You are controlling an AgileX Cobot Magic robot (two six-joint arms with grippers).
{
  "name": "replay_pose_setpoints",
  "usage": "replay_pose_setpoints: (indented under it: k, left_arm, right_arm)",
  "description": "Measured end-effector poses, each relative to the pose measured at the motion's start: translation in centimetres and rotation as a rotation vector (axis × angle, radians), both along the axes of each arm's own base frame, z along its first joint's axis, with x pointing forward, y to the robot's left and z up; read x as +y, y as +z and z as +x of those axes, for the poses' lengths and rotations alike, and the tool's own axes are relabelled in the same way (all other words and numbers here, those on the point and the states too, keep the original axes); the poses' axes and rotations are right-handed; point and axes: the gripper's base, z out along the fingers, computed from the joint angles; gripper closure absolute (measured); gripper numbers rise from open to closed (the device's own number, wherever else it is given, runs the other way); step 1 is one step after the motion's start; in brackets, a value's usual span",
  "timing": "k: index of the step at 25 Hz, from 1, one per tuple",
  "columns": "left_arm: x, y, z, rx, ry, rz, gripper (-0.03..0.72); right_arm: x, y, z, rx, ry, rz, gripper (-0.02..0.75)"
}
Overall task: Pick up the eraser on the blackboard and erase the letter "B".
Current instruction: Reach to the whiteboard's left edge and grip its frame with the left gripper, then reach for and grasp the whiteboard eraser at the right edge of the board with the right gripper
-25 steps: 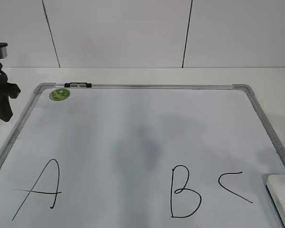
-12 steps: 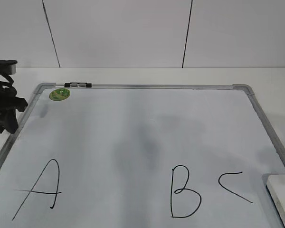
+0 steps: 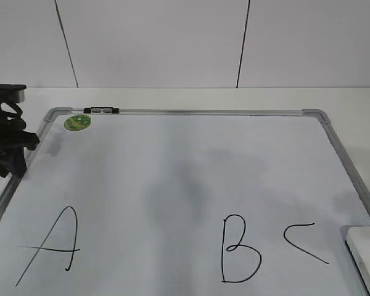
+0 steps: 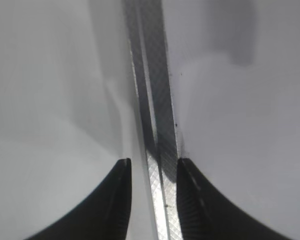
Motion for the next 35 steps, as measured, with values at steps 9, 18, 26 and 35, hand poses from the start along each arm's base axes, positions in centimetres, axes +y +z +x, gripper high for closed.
replay_pose_setpoints:
  k: [9,18,26,35]
  left_arm:
    - [0.0,-0.9,0.1,0.029,-0.001,0.001,0.453]
    - [0.0,-0.9,0.1,0.034,0.007,0.001,0.651]
    - [0.0,-0.9,0.1,0.036,0.024,-0.002,0.664]
    - [0.0,-0.9,0.1,0.038,0.024,-0.002,0.664]
  right_arm:
    - [0.0,0.0,0.0,0.000,0.000,0.000,0.153]
    - [0.0,0.0,0.0,0.000,0.000,0.000,0.153]
    - [0.0,0.0,0.0,0.000,0.000,0.001,0.153]
    - [0.0,-1.2,1.7,0.098,0.000,-0.004,0.083]
